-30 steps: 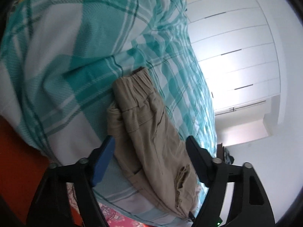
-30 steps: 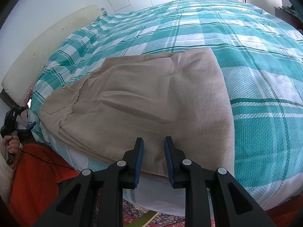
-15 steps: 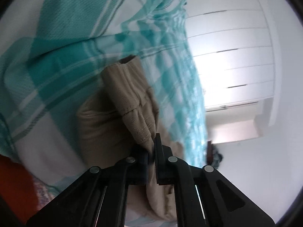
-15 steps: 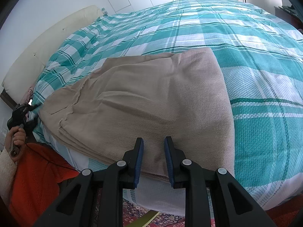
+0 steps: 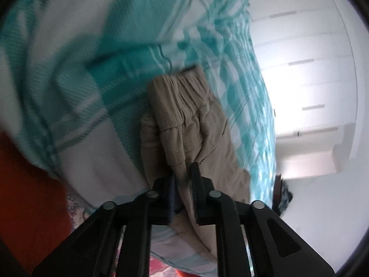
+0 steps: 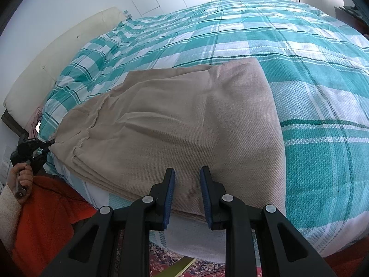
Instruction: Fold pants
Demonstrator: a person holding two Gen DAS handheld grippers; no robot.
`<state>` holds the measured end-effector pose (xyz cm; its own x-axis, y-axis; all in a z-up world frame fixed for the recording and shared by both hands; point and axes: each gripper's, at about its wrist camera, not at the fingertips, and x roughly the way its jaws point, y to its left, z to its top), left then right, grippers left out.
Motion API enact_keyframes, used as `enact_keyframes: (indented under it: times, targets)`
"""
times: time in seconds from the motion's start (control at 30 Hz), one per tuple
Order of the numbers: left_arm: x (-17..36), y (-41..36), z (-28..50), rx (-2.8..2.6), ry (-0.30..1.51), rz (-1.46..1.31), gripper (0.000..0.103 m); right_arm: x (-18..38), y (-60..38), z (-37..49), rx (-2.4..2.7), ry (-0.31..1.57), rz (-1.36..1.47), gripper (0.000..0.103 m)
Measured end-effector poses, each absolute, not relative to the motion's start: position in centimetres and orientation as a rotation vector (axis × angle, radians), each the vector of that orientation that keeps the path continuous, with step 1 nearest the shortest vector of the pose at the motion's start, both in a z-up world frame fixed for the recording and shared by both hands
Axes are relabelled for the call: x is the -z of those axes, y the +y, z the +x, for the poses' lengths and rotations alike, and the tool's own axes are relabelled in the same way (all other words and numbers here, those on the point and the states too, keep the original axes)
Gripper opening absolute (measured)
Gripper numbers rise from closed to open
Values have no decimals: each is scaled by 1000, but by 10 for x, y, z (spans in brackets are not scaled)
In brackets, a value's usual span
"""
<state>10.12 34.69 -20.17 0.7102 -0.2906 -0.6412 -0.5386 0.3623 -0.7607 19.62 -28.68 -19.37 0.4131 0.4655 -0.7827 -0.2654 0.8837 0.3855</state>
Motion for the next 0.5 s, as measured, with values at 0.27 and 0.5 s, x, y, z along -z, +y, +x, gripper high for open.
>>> enact_keyframes:
  times: [0.27,0.5]
  targets:
    - [193,366,91,-173,731,-1243,66,194,-288,196,-466,1047,214,25]
    - [222,357,121,-164,815,-1253,40,192,-286,195,-468,1046,206,28]
